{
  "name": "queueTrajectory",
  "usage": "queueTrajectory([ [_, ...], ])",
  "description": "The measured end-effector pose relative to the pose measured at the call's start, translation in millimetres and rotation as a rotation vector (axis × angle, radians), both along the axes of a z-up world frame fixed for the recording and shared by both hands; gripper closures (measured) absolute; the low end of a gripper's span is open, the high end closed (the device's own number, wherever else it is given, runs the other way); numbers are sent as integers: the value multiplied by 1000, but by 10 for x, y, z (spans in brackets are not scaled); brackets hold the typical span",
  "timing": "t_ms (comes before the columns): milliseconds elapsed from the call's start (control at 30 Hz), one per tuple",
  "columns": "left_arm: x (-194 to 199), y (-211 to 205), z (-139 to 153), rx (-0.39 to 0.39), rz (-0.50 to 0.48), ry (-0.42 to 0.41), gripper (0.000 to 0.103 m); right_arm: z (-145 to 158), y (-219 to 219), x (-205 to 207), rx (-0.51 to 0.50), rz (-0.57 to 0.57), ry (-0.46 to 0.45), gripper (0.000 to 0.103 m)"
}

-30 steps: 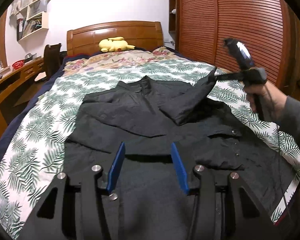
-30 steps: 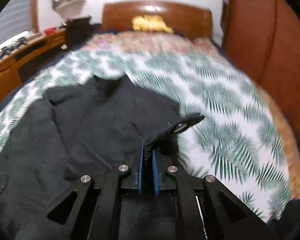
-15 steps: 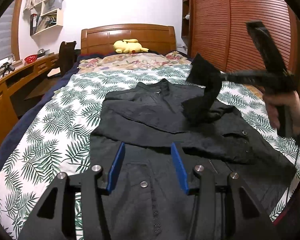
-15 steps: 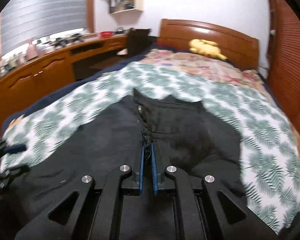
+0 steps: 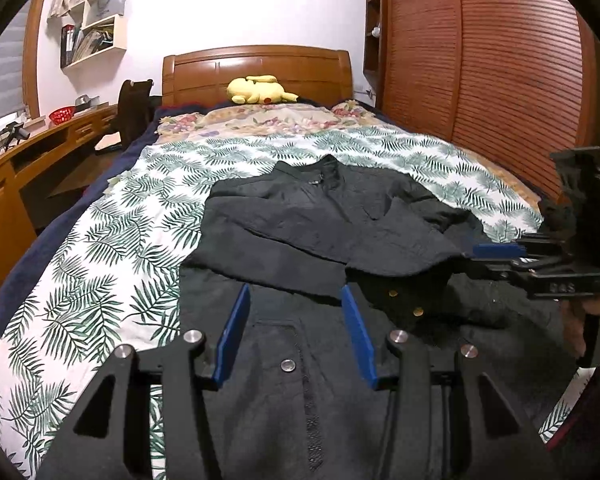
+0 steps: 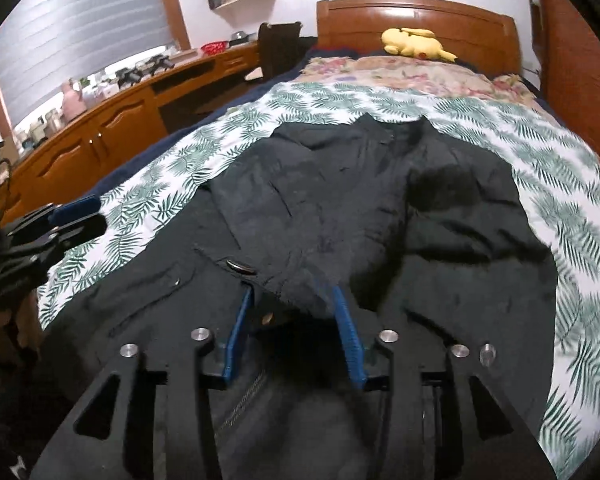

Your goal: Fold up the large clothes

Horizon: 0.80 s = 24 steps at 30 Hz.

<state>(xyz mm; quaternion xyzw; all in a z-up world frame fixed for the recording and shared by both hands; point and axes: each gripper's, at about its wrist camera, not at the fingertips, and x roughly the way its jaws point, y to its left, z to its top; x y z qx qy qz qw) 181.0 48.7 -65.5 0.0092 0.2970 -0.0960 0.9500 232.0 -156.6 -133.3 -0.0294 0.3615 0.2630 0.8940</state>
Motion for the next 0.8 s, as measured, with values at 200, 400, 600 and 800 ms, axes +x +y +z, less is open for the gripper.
queueTrajectory([
  [200, 126, -169, -95, -5, -17, 29, 56, -110, -239, -222, -20, -61, -33, 51],
  [400, 281, -455, -225, 16, -35, 64, 56, -215, -541, -277, -18, -134, -55, 49],
  [600, 369, -762, -306, 25, -75, 77, 56, -354, -887, -282, -39, -200, -37, 49],
  [800, 423, -992, -334, 43, -119, 85, 56, -526, -1063, -261, -84, -219, -6, 49],
])
